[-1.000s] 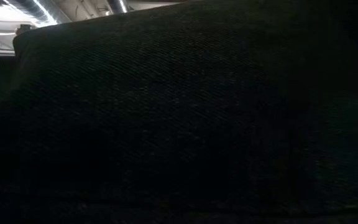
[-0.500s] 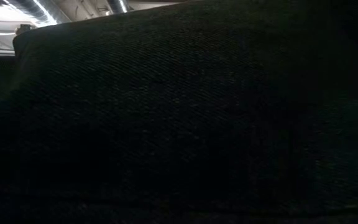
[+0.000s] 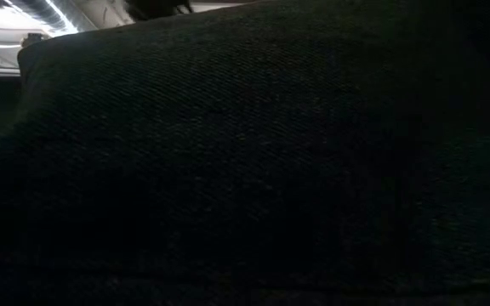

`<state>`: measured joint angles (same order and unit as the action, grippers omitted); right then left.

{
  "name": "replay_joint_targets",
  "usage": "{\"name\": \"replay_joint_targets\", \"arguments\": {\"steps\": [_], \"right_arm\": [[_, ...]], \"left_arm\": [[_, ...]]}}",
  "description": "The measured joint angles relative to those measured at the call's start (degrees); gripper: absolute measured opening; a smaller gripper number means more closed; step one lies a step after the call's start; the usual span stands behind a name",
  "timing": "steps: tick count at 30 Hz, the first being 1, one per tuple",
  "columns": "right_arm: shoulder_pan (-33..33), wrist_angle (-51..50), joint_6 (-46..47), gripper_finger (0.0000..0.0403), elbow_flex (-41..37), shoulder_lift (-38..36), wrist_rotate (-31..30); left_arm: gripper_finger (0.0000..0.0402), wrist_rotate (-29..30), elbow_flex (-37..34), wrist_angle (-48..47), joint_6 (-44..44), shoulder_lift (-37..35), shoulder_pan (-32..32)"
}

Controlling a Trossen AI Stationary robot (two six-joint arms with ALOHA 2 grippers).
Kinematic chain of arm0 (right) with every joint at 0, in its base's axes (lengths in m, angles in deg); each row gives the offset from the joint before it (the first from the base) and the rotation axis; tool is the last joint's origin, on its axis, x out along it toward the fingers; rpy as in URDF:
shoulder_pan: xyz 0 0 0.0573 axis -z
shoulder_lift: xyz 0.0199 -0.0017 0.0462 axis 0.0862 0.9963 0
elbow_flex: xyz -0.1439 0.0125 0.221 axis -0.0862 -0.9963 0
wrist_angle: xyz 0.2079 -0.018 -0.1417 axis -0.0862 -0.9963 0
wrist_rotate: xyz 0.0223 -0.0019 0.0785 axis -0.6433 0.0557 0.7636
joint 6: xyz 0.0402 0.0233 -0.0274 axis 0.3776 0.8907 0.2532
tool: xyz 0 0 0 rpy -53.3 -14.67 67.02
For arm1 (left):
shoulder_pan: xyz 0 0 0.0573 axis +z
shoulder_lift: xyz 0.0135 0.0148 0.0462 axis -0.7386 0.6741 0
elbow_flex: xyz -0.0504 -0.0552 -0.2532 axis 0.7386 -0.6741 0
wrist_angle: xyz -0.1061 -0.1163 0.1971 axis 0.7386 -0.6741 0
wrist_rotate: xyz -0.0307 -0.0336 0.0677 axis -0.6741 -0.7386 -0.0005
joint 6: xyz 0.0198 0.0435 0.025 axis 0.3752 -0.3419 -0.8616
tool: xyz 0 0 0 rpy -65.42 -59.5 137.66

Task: Fold laundry
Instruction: Fold the dark blue pants

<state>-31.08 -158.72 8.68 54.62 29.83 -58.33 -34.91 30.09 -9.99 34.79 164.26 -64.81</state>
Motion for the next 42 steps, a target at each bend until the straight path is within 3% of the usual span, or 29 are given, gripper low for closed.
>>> {"name": "replay_joint_targets", "arguments": {"steps": [7,14,25,34,42], "right_arm": [[3.0,-0.2,0.8,0.0163,-4.5,0.0,-0.1],[4.5,-3.4,10.9,0.0163,-10.5,0.0,-0.5],[4.5,-6.9,14.2,0.0163,-12.2,0.1,-3.5],[4.5,-1.9,12.2,0.0163,-12.2,0.1,-3.6],[5.6,-4.4,15.2,0.0163,-12.7,0.1,-4.6]], "left_arm": [[0.0081,-4.7,-4.2,6.7,-7.9,0.0,9.0],[0.0081,-4.8,-7.4,6.7,-9.9,0.0,12.7],[0.0081,-4.8,-7.8,7.7,-12.2,0.0,13.2],[0.0081,-4.8,-7.8,7.7,-12.2,0.0,13.2],[0.0081,-5.0,-7.8,7.6,-12.0,0.0,12.9]]}}
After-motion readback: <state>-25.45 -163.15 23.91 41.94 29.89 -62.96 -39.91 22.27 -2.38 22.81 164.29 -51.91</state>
